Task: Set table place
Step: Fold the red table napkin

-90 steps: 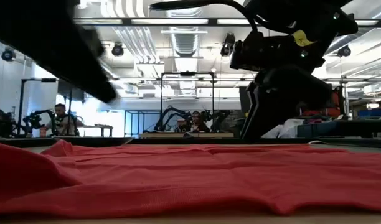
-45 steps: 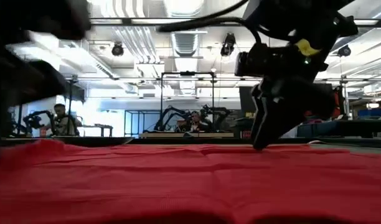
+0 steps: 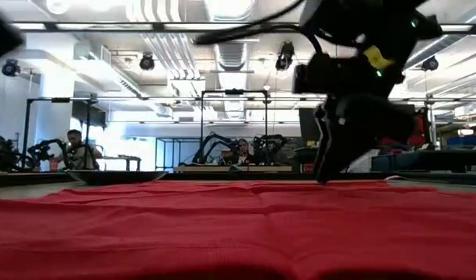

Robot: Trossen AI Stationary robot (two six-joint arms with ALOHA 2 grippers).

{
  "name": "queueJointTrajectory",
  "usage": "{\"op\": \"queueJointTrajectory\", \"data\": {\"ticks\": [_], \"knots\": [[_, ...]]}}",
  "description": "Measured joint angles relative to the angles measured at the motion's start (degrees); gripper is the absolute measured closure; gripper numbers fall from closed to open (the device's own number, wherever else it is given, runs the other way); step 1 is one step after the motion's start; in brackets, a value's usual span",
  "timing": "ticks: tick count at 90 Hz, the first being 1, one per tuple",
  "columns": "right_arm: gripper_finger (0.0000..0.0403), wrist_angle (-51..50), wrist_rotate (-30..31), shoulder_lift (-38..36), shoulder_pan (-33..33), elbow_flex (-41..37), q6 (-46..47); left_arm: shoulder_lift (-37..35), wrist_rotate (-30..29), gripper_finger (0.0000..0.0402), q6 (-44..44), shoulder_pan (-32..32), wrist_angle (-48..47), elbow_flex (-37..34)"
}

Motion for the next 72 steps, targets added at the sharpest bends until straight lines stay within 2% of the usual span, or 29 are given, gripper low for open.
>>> {"op": "queueJointTrajectory", "data": {"ticks": [12, 24, 30, 36, 41, 47, 53, 58, 72], "knots": [[0.0228, -2.83, 0.07, -0.66, 0.86, 4.51, -1.67, 0.0, -12.43, 0.0316, 4.75, 1.05, 3.75, -0.44], [0.0197, -4.45, 0.25, -0.88, 2.79, 9.66, -2.92, 0.0, -13.47, 0.0284, 23.53, 4.93, 9.62, -0.27], [0.0185, -5.41, -1.44, -0.94, 4.96, 12.5, -3.1, 0.0, -7.31, 0.026, 33.19, 6.95, 12.05, 1.34], [0.0175, -6.39, -4.95, -1.01, 7.8, 15.28, -2.33, 0.0, 4.77, 0.0234, 37.26, 8.41, 9.97, 4.23], [0.0169, -6.89, -6.65, -1.05, 10.92, 16.94, 0.09, 0.01, 14.53, 0.0216, 35.39, 8.84, 4.2, 7.02], [0.0164, -6.88, -7.26, -1.05, 15.24, 18.29, 3.28, 0.3, 21.6, 0.0204, 27.63, 8.37, -4.82, 10.28], [0.0162, -7.09, -7.15, -1.05, 19.79, 19.19, 6.02, 0.74, 25.69, 0.02, 21.6, 6.91, -12.73, 12.39], [0.0164, -6.84, -5.81, -1.05, 23.31, 19.67, 8.71, 1.13, 26.84, 0.02, 18.82, 4.95, -16.44, 13.24], [0.0177, -7.04, 0.33, -0.42, 31.6, 19.7, 19.03, 2.21, 27.47, 0.0211, 14.96, -0.87, -16.54, 12.67]]}}
